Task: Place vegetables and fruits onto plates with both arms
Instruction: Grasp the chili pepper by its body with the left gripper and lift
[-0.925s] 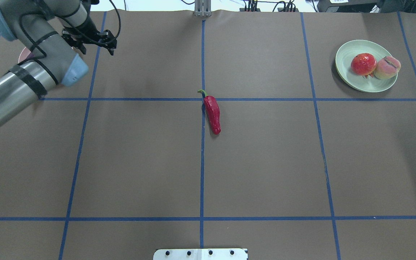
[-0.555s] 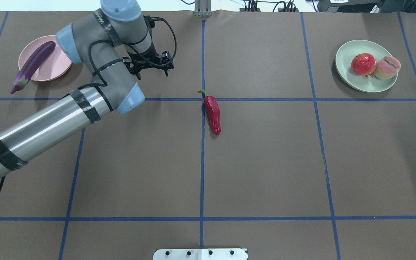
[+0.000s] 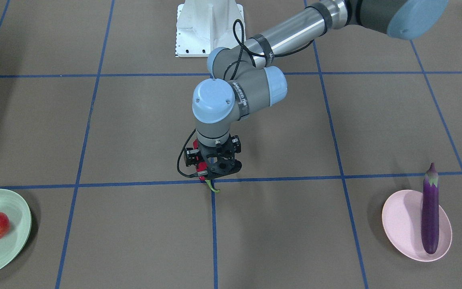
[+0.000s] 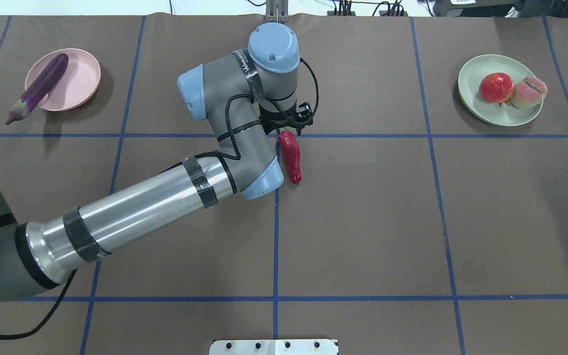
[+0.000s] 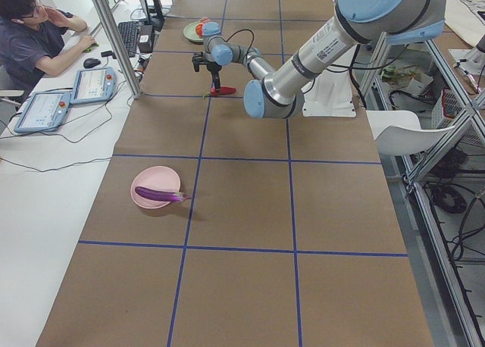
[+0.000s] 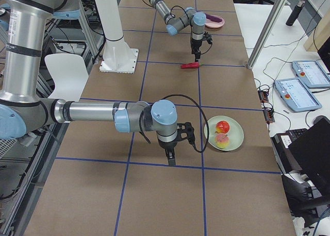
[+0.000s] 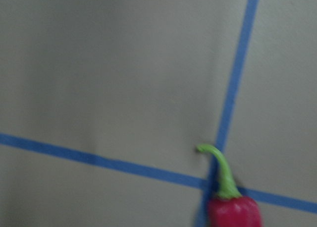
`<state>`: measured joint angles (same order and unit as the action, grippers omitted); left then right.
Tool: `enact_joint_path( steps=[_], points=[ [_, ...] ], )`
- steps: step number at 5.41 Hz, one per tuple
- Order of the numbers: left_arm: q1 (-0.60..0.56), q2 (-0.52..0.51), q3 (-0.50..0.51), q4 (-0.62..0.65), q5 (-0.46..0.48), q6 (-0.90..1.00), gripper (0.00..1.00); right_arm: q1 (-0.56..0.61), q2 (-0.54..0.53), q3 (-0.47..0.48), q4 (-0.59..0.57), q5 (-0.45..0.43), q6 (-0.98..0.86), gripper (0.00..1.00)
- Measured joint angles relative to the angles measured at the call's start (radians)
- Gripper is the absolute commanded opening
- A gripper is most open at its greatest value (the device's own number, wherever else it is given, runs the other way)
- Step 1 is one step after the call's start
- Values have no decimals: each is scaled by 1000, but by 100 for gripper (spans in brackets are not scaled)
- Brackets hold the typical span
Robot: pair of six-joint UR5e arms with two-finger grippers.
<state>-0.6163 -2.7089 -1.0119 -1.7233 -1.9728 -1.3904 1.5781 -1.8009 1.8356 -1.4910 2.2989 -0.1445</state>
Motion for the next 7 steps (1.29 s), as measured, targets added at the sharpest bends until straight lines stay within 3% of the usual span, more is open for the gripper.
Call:
enact_joint_path(
  steps=[3, 5, 6, 7],
  points=[
    [40, -45, 92, -10, 66, 9, 86, -5, 26, -21, 0, -1, 4, 100],
    [45, -46, 107, -15, 69, 44, 85, -6, 43, -41, 1, 0, 3, 100],
    [50, -45, 113, -28, 69, 46, 77, -6, 44, -43, 2, 0, 3, 100],
    [54, -45, 123, -48, 69, 47, 30, -6, 44, -44, 2, 1, 3, 100]
  ],
)
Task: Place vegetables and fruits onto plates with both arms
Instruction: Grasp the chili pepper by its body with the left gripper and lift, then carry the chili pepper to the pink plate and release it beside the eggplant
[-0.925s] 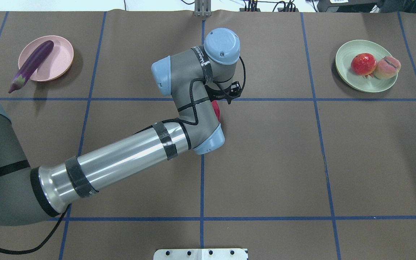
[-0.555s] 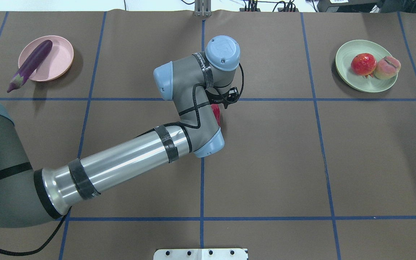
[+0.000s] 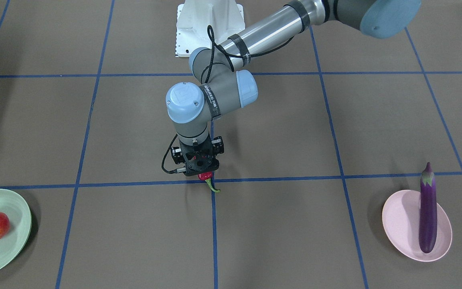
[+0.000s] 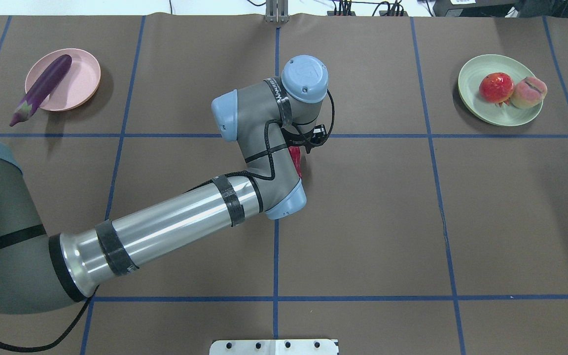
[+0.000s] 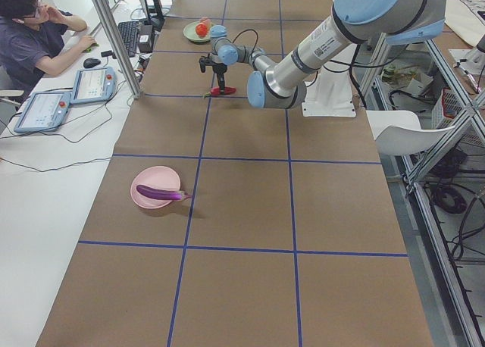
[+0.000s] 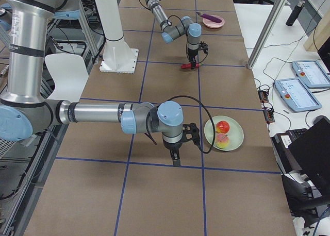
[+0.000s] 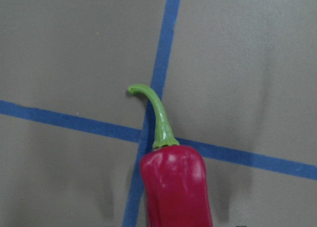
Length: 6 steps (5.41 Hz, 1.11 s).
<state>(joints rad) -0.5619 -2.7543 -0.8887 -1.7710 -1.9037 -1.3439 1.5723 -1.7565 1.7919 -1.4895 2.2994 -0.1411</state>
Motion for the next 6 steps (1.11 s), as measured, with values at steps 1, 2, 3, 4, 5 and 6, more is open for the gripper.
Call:
enact_joint_path(
  steps=[1, 2, 3, 4, 5, 6],
  points=[
    [2, -1, 9, -13, 0, 0, 0, 0, 0, 0, 0, 0, 0, 100],
    [1, -2, 7, -14, -1, 1, 0, 0, 0, 0, -1, 1, 0, 100],
    [-11, -2, -6, -6, -4, 12, 0, 0, 0, 1, -1, 2, 0, 100],
    [-46, -2, -37, 36, -36, 65, 0, 0, 0, 1, -1, 3, 0, 100],
    [-112, 2, -72, 99, -100, 181, 0, 0, 0, 1, -2, 3, 0, 100],
    [-191, 28, -90, 136, -158, 334, 0, 0, 0, 1, -2, 3, 0, 100]
  ],
)
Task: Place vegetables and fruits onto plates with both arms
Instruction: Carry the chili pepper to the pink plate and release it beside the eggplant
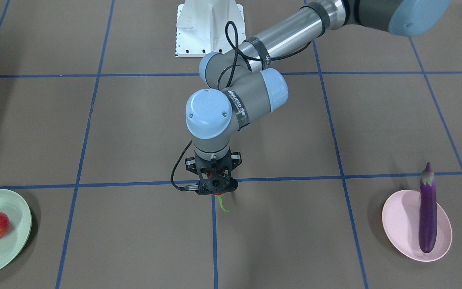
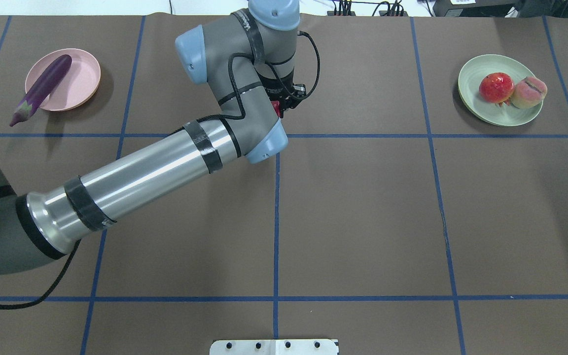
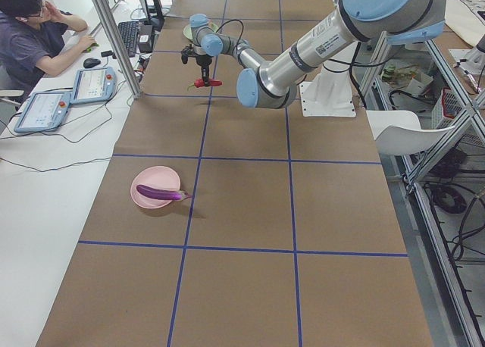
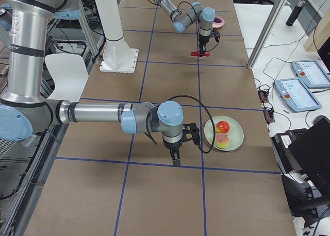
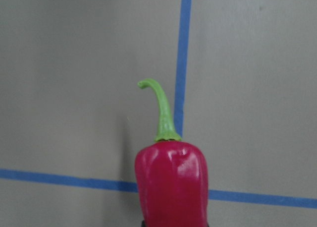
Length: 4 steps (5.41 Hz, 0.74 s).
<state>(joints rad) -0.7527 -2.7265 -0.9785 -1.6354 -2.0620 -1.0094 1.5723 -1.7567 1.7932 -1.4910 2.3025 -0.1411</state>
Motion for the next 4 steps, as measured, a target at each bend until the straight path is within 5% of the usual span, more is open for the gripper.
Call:
enact_joint_path(
  steps=[4],
  points=[
    [-302, 265, 10, 4, -34, 698, 2, 0, 0, 1, 1, 3, 0, 100]
  ],
)
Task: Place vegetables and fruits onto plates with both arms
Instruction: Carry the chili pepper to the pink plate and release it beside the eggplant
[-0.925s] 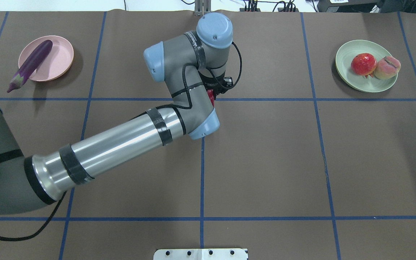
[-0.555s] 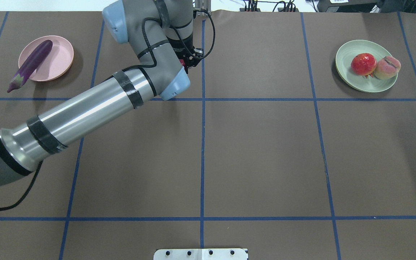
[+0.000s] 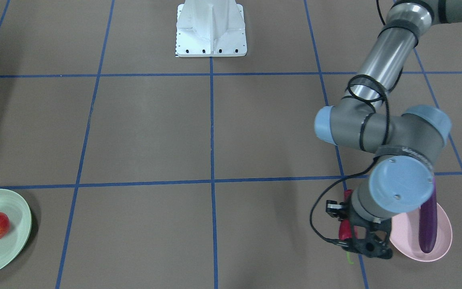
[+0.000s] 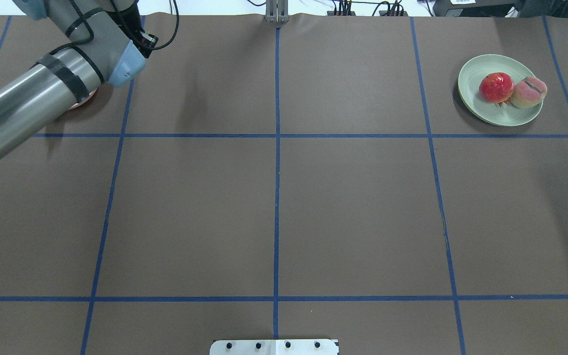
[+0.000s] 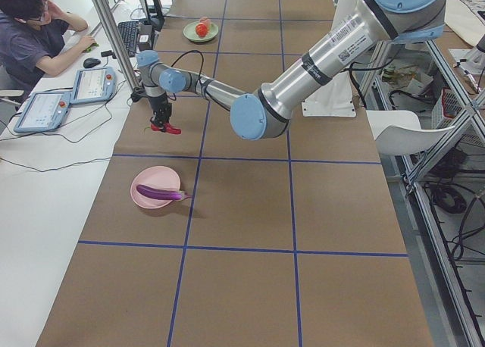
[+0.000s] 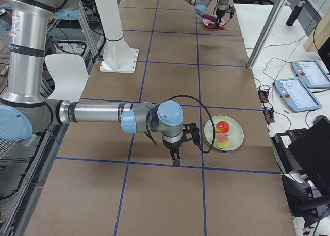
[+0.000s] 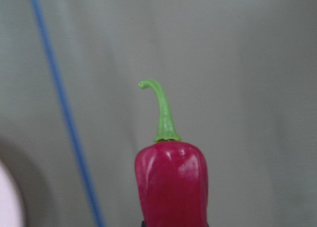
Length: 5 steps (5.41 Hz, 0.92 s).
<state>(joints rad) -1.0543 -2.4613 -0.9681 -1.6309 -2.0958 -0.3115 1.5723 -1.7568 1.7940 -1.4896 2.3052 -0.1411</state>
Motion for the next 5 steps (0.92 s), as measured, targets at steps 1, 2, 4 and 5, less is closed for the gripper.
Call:
enact_joint_path(
  steps=[1, 2, 4, 5],
  points=[
    [-34, 52, 16, -17, 18, 72, 86, 0, 0, 0, 0, 0, 0, 100],
    [-50, 94, 30, -50, 55, 108, 100, 0, 0, 1, 0, 0, 0, 100],
    [-63, 170, 34, -144, 114, 133, 100, 0, 0, 1, 0, 0, 0, 100],
    [-70, 180, 19, -162, 118, 144, 100, 0, 0, 1, 0, 0, 0, 100]
  ],
)
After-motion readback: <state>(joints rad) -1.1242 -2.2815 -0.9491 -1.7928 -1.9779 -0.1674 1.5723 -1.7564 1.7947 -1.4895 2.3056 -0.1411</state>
